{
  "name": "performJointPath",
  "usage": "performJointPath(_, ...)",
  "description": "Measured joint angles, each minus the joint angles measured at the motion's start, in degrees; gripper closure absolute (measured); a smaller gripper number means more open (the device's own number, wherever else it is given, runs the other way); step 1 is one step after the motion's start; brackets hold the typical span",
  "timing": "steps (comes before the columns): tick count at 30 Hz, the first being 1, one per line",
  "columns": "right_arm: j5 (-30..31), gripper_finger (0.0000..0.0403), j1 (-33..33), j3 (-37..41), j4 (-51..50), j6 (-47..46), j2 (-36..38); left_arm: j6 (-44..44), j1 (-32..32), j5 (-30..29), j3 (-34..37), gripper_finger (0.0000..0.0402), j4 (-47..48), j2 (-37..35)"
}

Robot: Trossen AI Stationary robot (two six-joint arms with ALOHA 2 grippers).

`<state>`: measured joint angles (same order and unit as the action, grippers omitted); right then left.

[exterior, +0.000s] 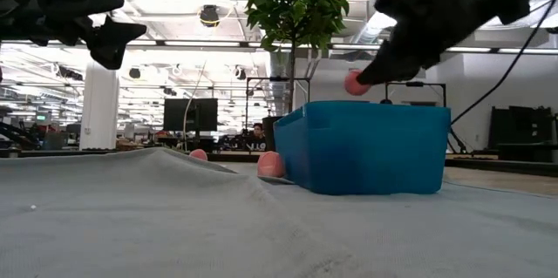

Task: Pick and placing Produce into tupperware
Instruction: Put the peach into the bin, then put the strawberry into the bin

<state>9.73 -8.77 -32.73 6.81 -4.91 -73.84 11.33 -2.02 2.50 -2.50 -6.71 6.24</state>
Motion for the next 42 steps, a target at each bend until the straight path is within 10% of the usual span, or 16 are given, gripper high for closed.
performJointPath(13, -9.92, 0.0276, -1.35, -14.62, -11.35, -9.91, -15.21, 2.26, 0.02, -0.20, 0.00, 0.0165, 2.59, 0.11)
performJointPath(23, -9.85, 0.0162, 1.39, -20.34, -16.92, -8.54, -20.10, 4.72, 0.01, -1.81, 0.00, 0.0165, 6.15, 0.13)
performJointPath(42, -9.86, 0.0143, -5.68, -13.89, -18.27, 1.60, 14.21, 5.87, 0.01, -5.93, 0.00, 0.0165, 5.59, 0.13)
